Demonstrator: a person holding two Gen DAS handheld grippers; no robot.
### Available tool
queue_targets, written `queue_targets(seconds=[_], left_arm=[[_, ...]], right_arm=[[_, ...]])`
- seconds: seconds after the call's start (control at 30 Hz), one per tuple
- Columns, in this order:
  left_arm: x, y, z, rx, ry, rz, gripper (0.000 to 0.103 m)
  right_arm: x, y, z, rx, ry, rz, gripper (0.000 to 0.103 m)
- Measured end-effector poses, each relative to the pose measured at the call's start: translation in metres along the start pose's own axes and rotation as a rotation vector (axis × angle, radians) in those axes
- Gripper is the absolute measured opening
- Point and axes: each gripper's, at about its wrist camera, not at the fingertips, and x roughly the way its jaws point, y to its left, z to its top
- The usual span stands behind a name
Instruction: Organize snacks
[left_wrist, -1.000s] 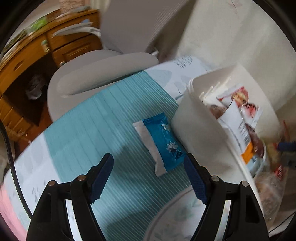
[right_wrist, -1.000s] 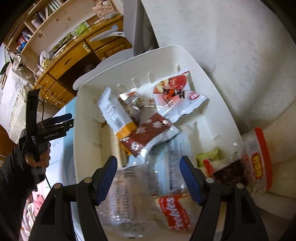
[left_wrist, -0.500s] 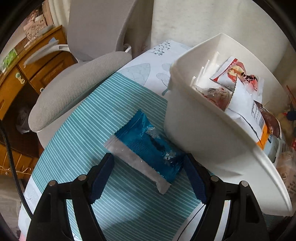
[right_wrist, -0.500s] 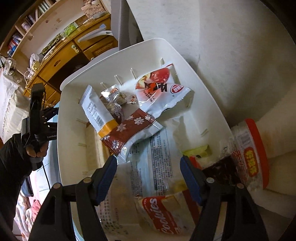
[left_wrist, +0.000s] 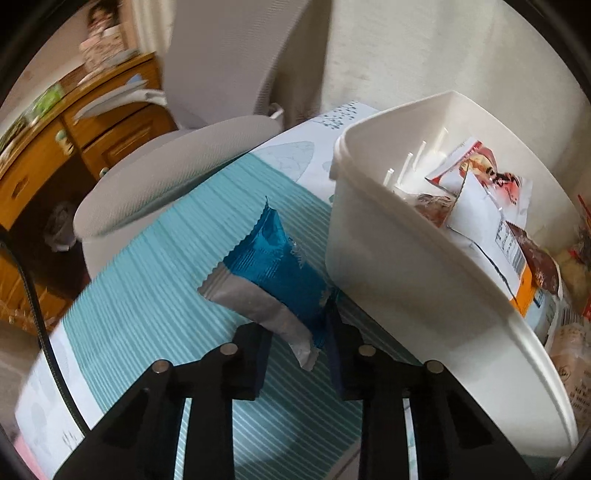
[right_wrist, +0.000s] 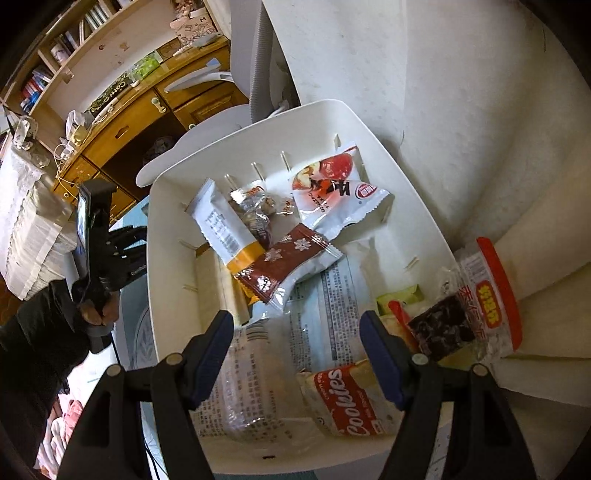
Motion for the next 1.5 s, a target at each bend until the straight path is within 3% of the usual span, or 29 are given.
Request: queue_targets(seconds=[0.33, 0.6, 0.83, 1.03, 1.07, 1.13, 1.2, 1.37, 1.5], left_arm=[[-0.041, -0.002, -0.056, -0.286, 0.048, 0.022, 0.024], [-0.112, -0.019, -0.085, -0.526, -0.041, -0.012, 0.024], [-0.164, -0.069, -0.077, -0.54, -0.131, -0.078, 0.025], [-0.181, -0.121, -0.046, -0.492, -0.17, -0.159, 0.025], [-0.182, -0.13, -0.04, -0.488, -0.163, -0.169, 0.029], [-0.185, -0.143, -0.031, -0.493, -0.154, -0.187, 0.045], [-0.19, -0.155, -0.025, -0.515, -0.149, -0.177, 0.073], [-0.206, -0.175, -0.021, -0.508, -0.128, -0.088, 0.083], [-0.205, -0.177, -0.04, -0.547, -0.03, 0.015, 0.083]], right_arm=[[-0.012, 0.005, -0.007, -0.012, 0.022, 0.016, 0.071], [-0.021, 0.001, -0.023, -0.027, 0.049, 0.03, 0.075], [-0.027, 0.002, -0.039, -0.05, 0.056, 0.107, 0.077], [-0.035, 0.001, -0.052, -0.072, 0.065, 0.127, 0.082], [-0.038, 0.001, -0.054, -0.074, 0.066, 0.131, 0.082], [-0.044, 0.0, -0.057, -0.084, 0.06, 0.136, 0.082], [-0.052, -0.001, -0.06, -0.092, 0.053, 0.139, 0.083], [-0.071, -0.009, -0.069, -0.093, 0.024, 0.113, 0.084], [-0.078, -0.016, -0.08, -0.069, 0.014, 0.098, 0.088]])
